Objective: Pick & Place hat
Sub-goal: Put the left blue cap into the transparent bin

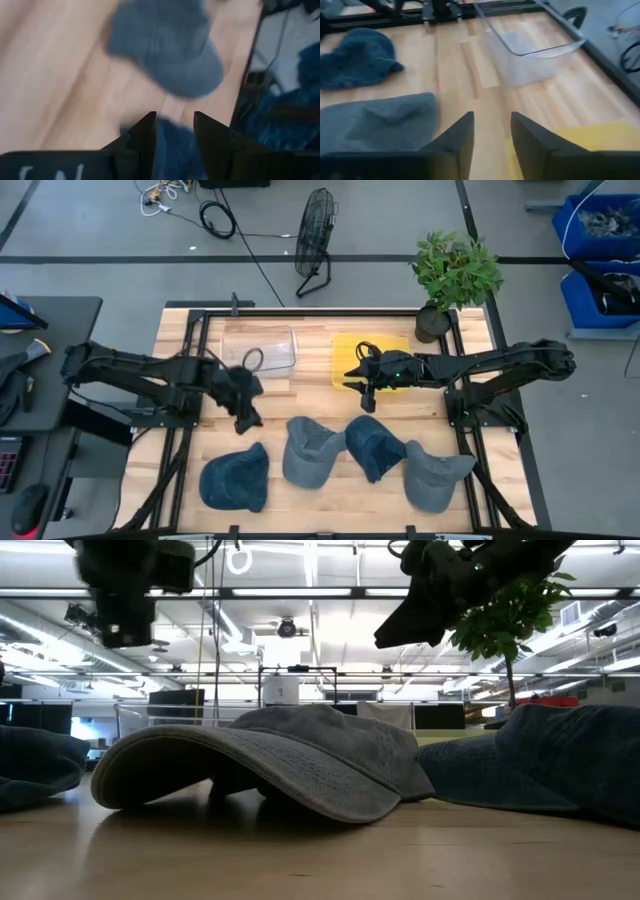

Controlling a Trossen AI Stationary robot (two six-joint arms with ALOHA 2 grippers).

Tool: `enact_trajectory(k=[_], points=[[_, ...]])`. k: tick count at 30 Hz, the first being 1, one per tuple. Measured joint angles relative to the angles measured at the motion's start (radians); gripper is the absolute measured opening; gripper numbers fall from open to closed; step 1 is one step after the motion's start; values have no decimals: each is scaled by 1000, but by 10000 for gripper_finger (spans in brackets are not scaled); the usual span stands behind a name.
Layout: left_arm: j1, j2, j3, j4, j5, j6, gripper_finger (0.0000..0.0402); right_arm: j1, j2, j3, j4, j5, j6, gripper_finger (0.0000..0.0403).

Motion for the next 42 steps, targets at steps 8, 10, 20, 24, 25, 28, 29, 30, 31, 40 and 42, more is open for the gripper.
enact_trajectory(k=[8,10,20,24,25,28,29,30,31,40,42], points=[[-208,136,0,-16,-91,5,171,0,0,0,9,20,-38,188],[-238,167,0,-12,-100,-54,184,0,0,0,6,20,-38,193],[-405,299,0,-15,-148,-275,208,0,0,0,5,20,-58,190],[-439,366,0,-18,-185,-321,208,0,0,0,5,20,-61,189],[-445,386,0,-16,-203,-334,208,0,0,0,4,20,-61,189],[-457,448,0,-12,-238,-377,207,0,0,0,6,20,-61,189],[-458,468,0,-5,-238,-379,205,0,0,0,6,20,-61,189],[-461,486,0,-2,-238,-374,199,0,0,0,6,20,-62,189],[-464,500,1,-2,-236,-361,189,0,0,0,6,20,-61,189],[-429,470,81,-143,-222,-314,20,0,0,0,6,20,-57,189],[-410,449,150,-257,-256,-258,22,0,0,0,7,20,-57,189]])
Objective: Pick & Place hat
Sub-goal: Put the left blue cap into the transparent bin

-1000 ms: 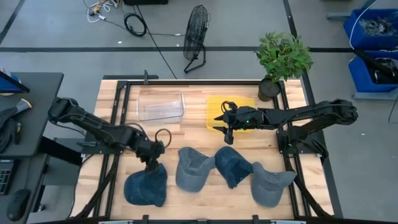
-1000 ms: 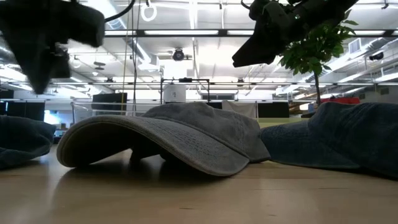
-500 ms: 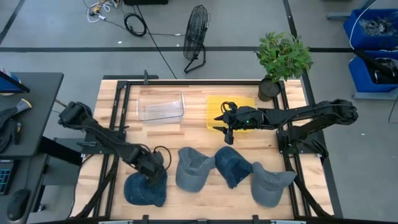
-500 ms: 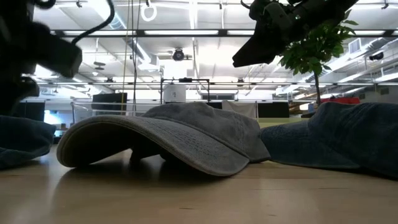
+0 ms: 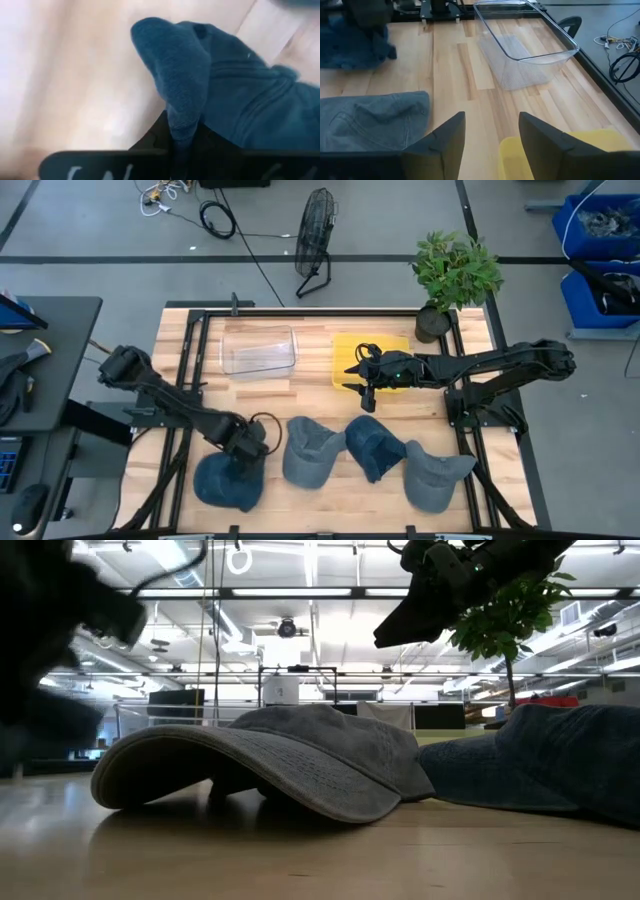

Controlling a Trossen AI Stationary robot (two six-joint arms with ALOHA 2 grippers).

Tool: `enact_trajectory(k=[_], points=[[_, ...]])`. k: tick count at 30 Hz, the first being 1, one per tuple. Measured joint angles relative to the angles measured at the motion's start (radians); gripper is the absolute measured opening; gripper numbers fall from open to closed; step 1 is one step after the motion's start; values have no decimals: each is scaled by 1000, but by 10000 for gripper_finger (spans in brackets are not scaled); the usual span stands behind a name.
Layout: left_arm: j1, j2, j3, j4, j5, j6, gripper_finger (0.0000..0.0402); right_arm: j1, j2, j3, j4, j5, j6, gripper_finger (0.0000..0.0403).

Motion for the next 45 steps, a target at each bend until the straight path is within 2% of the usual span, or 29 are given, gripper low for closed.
enact_trajectory(k=[3,7,11,14,18,25,35,39,45], points=[[39,-28,115,-196,-145,75,22,0,0,0,0,0,0,189],[142,-70,263,-334,-436,197,18,0,0,0,0,0,0,189],[264,-124,366,-303,-701,392,27,0,0,0,1,0,28,189],[362,-162,415,-239,-781,604,28,0,0,0,-1,0,36,189],[500,-208,420,-80,-777,866,24,0,0,0,-4,0,53,189],[719,-181,419,56,-622,1068,25,0,0,0,-2,0,53,189],[947,-47,419,49,-600,1072,25,2,0,0,-8,0,53,189],[976,27,419,14,-598,1062,22,2,0,0,-10,0,53,189],[964,84,419,-37,-595,1030,23,2,0,0,-15,0,52,189]])
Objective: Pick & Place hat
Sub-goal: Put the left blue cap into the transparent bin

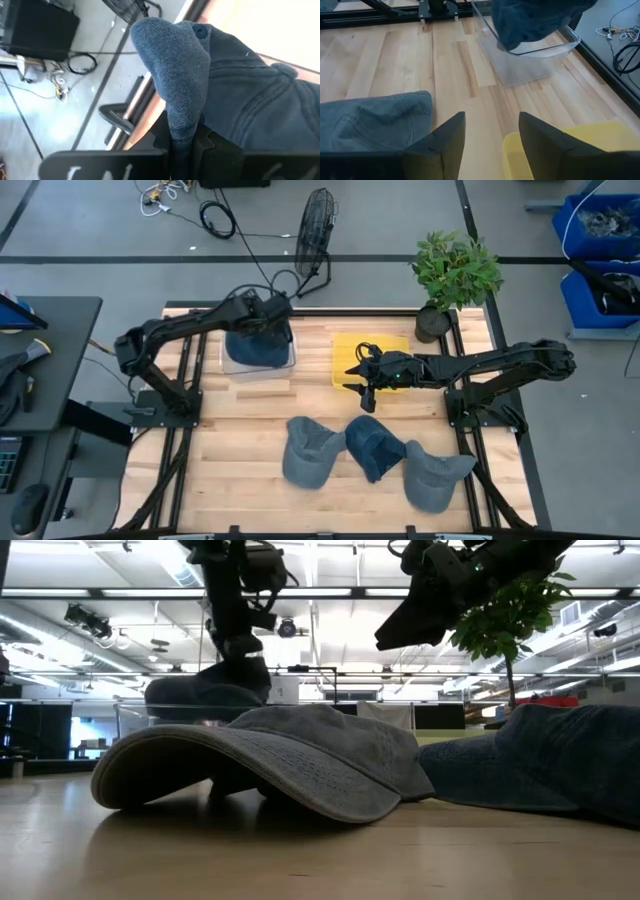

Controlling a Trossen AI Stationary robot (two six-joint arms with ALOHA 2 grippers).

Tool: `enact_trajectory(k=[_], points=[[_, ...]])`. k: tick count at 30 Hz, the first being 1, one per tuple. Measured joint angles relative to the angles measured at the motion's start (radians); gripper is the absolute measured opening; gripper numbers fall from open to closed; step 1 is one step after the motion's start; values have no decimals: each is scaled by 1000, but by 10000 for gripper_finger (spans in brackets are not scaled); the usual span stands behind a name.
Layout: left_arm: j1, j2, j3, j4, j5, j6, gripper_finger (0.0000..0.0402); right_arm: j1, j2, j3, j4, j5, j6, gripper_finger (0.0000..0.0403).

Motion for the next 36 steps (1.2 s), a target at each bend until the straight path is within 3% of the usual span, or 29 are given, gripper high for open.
enact_trajectory(k=[5,9,18,36], points=[[-4,2,0,-77,62,-98,25,0,0,0,-4,0,0,189],[0,2,0,-61,50,-134,36,0,0,0,-5,0,1,189],[1,37,0,-63,96,-77,65,0,0,0,-10,0,25,189],[-33,51,5,-154,114,23,166,0,0,0,-9,0,26,189]])
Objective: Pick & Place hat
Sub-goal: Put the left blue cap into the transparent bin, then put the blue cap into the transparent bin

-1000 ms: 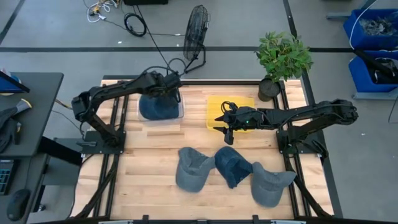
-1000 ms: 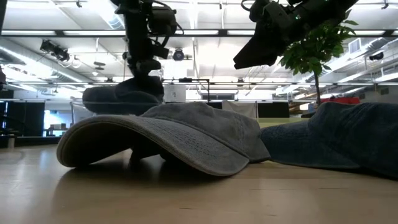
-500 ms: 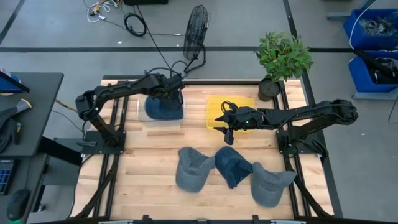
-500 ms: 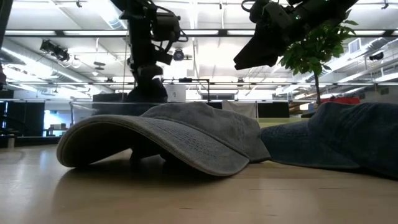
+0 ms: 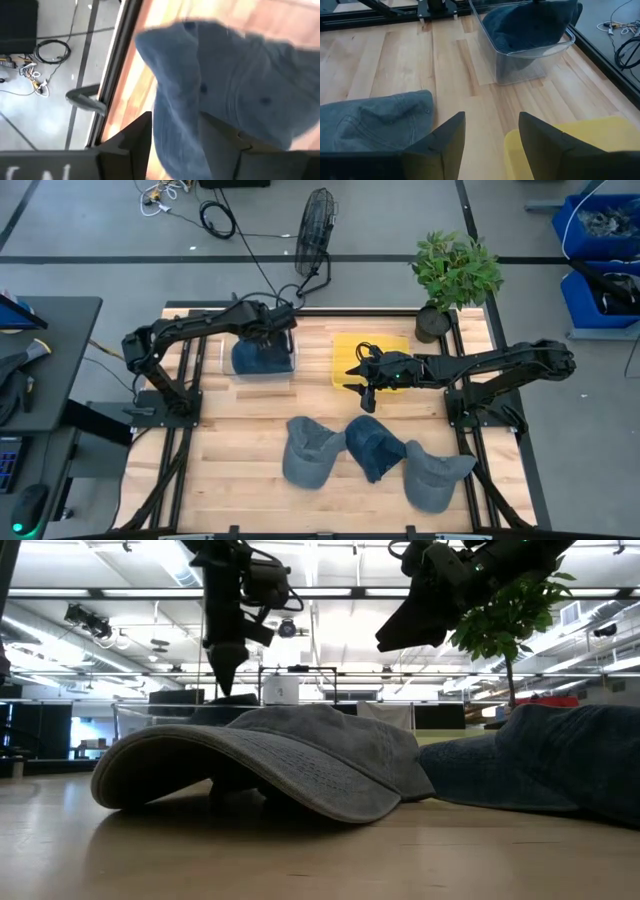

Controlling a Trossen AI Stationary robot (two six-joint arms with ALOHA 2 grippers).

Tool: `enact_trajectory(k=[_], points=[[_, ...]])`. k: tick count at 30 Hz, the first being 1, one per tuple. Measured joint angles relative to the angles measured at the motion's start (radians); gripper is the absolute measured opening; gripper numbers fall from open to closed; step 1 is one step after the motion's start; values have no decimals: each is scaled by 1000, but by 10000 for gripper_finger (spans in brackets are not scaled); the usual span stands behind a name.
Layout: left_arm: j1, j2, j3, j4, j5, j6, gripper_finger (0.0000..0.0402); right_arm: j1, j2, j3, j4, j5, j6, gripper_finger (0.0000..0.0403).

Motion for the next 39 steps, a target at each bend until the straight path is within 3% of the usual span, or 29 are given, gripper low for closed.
enact_trajectory(k=[6,13,21,25,31,36,39], points=[[-33,0,54,-148,0,5,189,0,0,0,9,0,-3,189],[-75,-21,194,-361,-5,-83,180,0,0,0,12,0,0,189],[-140,-222,237,-374,-8,-220,168,0,0,0,9,-43,0,189],[-194,-401,87,-243,-14,-248,163,0,0,0,4,-73,0,189],[-306,-626,-310,152,88,-383,151,9,-1,0,-34,-240,18,189],[-366,-666,-557,549,238,-421,150,45,-1,0,-150,-297,-4,189],[-375,-647,-623,680,253,-422,150,72,-1,0,-267,-427,25,189]])
